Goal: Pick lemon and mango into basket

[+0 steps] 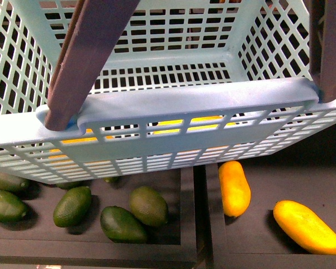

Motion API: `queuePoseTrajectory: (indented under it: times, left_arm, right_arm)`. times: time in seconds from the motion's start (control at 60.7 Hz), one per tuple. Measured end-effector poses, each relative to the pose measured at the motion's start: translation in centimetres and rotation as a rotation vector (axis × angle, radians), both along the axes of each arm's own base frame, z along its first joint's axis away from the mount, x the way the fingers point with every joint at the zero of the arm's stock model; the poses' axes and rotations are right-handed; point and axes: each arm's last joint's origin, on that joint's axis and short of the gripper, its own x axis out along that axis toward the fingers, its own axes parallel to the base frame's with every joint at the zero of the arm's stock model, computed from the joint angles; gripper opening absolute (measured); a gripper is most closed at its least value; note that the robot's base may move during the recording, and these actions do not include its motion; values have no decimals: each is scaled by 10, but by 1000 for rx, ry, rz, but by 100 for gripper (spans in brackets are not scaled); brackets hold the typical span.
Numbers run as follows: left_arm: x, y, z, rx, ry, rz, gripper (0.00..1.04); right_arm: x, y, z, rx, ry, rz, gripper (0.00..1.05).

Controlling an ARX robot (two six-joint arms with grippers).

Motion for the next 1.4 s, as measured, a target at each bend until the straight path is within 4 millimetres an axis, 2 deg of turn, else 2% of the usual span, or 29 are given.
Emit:
queuePoseTrajectory:
  times: [0.362,1.399]
  left_arm:
    - [0,0,0,0,0,0,5]
    - [-1,-1,0,-8,6,-13,5]
  right_arm:
    - [0,0,0,0,0,0,97]
    - [0,0,0,0,0,-1,96]
